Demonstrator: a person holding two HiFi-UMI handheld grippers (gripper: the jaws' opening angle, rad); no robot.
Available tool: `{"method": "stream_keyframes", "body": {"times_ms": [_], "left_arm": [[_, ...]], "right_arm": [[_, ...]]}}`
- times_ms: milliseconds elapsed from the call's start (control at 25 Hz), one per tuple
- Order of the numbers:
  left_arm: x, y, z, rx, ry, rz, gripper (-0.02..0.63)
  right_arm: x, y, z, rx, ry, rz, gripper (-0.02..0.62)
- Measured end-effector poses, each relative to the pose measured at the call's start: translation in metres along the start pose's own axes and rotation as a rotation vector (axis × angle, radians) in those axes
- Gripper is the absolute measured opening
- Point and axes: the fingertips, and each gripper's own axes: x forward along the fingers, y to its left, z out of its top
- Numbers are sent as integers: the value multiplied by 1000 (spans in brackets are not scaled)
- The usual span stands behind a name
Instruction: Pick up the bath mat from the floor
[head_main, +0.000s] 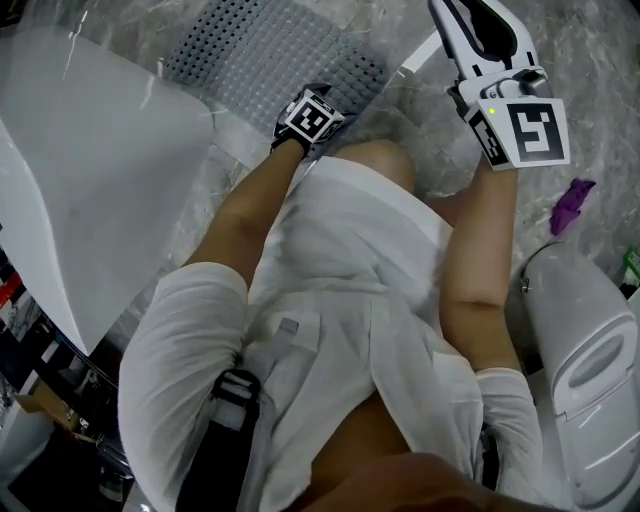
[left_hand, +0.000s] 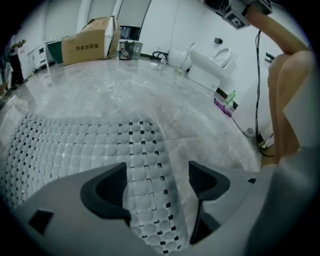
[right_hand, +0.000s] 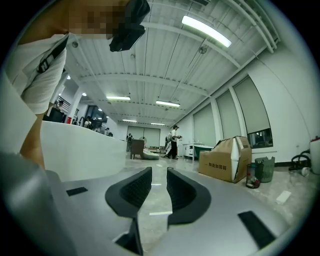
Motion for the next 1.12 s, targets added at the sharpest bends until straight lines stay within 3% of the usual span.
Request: {"method": "stream_keyframes", "body": {"times_ms": [240,440,560,720,800,1000,1120], "left_arm": [[36,-1,-35,33,181,55,402],[49,6,-34,27,208,142,408],[52,7,-35,62,212,202,407],[51,10,-35,61,211,221,403],[48,14,-34,54,203,219,368],[42,25,-36,22,204,184,210],[37,30,-35,-11,206,156,159]], "right_arm": [[-5,-7,-6,29,4,-25,117],[-12,-9,-14,18,30,-24,118],[-16,-14,-14,25,32,-35,118],[-17,-14,-9,20,25,-38,118],[-15,-12,-8,17,19,-35,118],[-13,-5,-7,2,21,-27,118],[-12,-3,-7,-1,24,-26,118]]}}
